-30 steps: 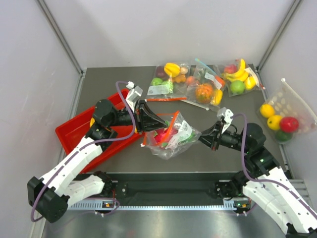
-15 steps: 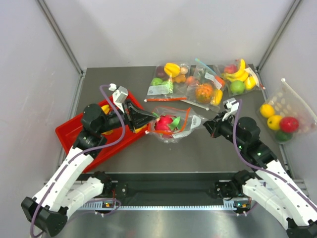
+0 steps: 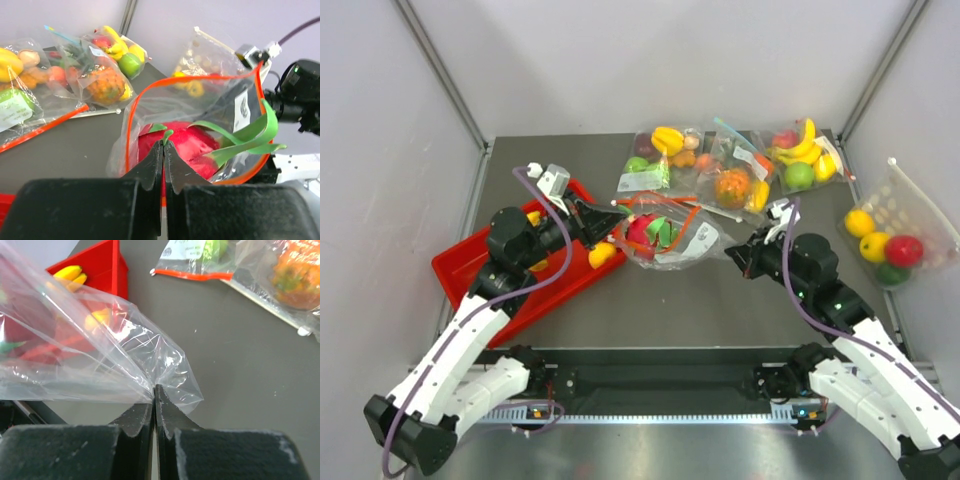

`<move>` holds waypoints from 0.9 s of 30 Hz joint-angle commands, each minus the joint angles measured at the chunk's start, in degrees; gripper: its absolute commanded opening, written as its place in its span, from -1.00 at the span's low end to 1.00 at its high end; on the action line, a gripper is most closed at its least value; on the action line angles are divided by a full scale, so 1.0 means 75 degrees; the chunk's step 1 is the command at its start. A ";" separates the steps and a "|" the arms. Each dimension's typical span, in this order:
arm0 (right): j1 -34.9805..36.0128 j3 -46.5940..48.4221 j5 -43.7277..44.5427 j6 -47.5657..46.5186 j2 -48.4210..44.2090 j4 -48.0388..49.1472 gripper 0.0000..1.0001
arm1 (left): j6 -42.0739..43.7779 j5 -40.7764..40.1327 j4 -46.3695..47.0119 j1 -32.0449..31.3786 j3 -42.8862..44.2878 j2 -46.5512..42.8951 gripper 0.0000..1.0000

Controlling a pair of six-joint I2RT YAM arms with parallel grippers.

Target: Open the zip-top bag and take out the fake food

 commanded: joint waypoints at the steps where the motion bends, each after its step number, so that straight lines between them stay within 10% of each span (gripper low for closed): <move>1: 0.0013 -0.0172 -0.0249 -0.0120 0.0138 0.0093 -1.00 | -0.0493 -0.0280 0.1699 0.0112 0.0560 0.0233 -1.00; 20: 0.1008 -0.0407 0.0241 0.0255 0.1826 0.1183 -1.00 | -0.1807 -0.0245 0.3880 0.0100 0.1639 0.1535 -1.00; 27: 0.1091 -0.0313 0.0769 0.0325 0.1931 0.0938 -1.00 | -0.0802 -0.1508 0.2898 0.0158 0.1697 0.1254 -1.00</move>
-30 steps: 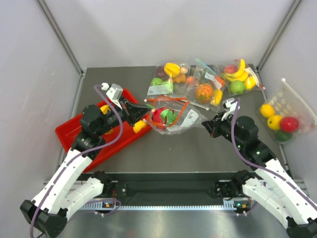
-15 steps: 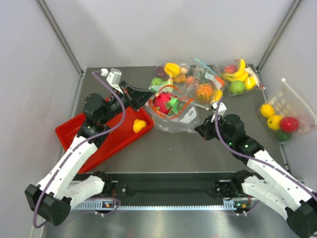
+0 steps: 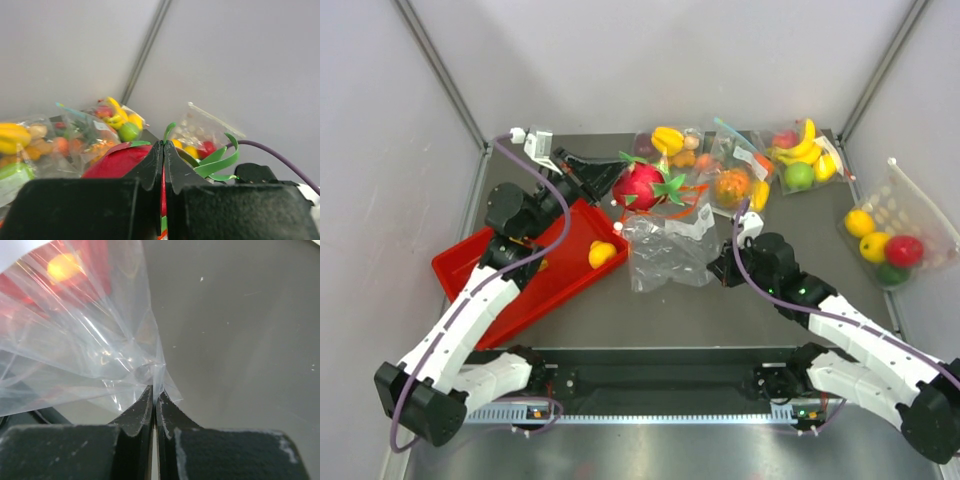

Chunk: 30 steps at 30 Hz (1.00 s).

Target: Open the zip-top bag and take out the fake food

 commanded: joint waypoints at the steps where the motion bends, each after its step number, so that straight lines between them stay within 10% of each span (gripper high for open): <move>1: 0.0126 0.0270 0.0405 0.0078 0.0087 0.0197 -1.00 | 0.0576 -0.1200 0.0341 0.0129 0.0464 -0.0424 -1.00; 11: 0.0197 0.0129 -0.0181 0.0183 0.0017 0.0562 -1.00 | -0.0244 -0.1484 0.1747 0.0481 -0.0028 0.0231 -1.00; 30: -0.0178 0.1172 0.1425 -0.0297 -0.1014 -0.2110 -1.00 | 0.2275 -0.4449 -0.3923 0.0833 -0.0625 -0.1760 -1.00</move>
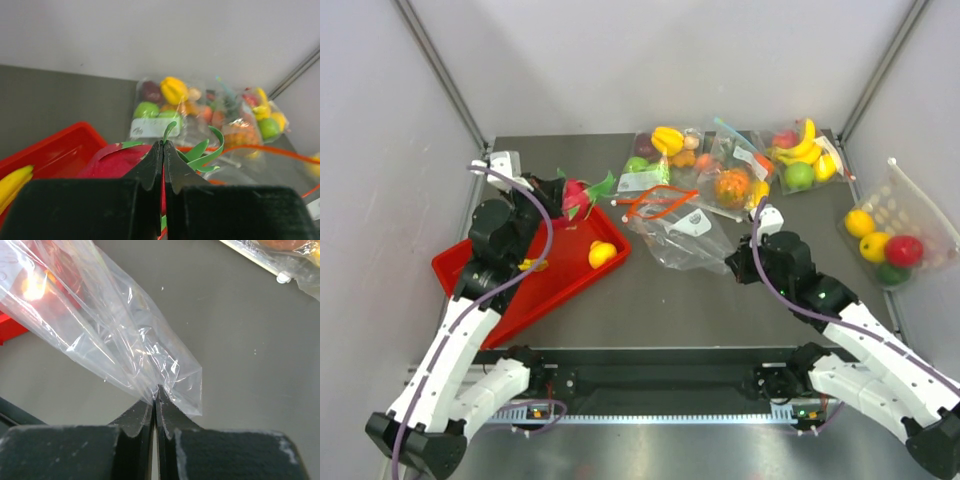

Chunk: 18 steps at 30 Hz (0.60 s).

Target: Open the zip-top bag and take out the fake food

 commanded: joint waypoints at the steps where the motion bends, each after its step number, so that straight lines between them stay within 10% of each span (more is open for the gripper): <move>1: -0.0059 0.0583 0.0146 -0.0111 -0.0251 -0.0653 -1.00 | 0.0399 -0.0634 -0.0836 0.0029 -0.0197 -0.0359 -1.00; 11: -0.0059 0.0736 -0.0394 0.0030 -0.0626 -0.1838 -1.00 | 0.0458 -0.0916 -0.0662 0.0462 -0.1287 0.0132 -1.00; 18: -0.0059 0.0701 -0.0242 0.0112 -0.0533 -0.2178 -0.63 | 0.0411 -0.1349 -0.0451 0.0743 -0.1357 0.0905 -1.00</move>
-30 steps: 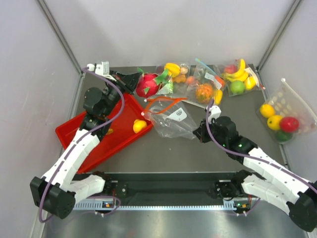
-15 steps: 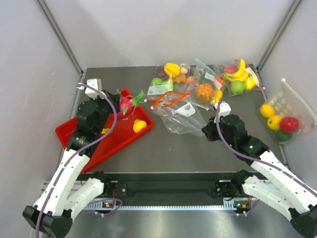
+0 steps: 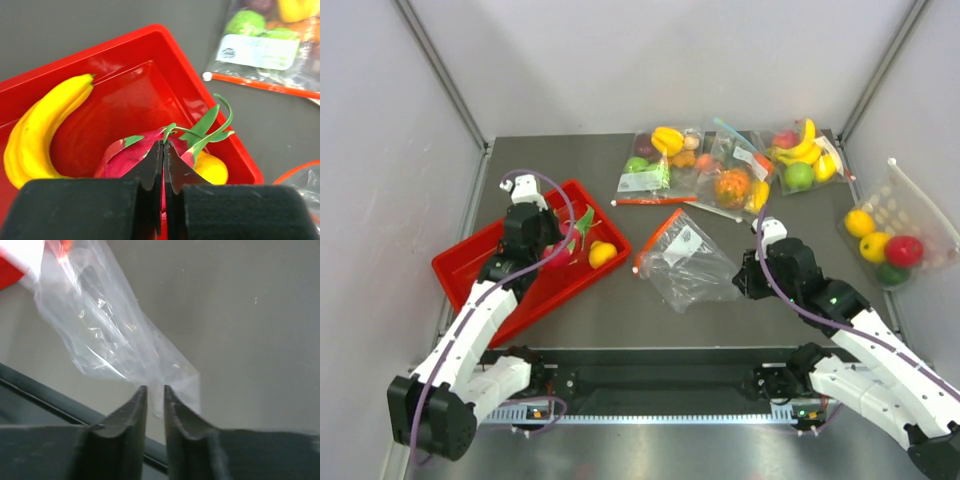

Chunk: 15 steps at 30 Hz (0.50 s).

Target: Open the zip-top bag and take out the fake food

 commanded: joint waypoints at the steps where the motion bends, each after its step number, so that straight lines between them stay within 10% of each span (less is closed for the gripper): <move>1: -0.0056 0.0316 0.0055 0.0091 0.0007 -0.0092 -0.55 | 0.0043 -0.0423 0.0843 0.0123 0.0091 0.0207 -1.00; 8: -0.0056 0.0457 0.0266 0.0068 0.0170 -0.0068 0.63 | 0.0020 -0.0458 0.0761 0.0135 0.0103 0.0313 0.11; 9: -0.0056 0.0480 0.0301 0.0068 0.0194 -0.0080 0.70 | 0.0020 -0.0458 0.0692 0.0135 0.0126 0.0254 0.80; 10: -0.0056 0.0562 0.0383 0.0057 0.0217 -0.0115 0.76 | 0.0020 -0.0447 0.0633 0.0135 0.0230 0.0231 0.98; 15: -0.0056 0.1007 0.0922 -0.0048 0.0405 -0.0360 1.00 | 0.0114 -0.0318 -0.0011 0.0135 0.0735 -0.0003 0.98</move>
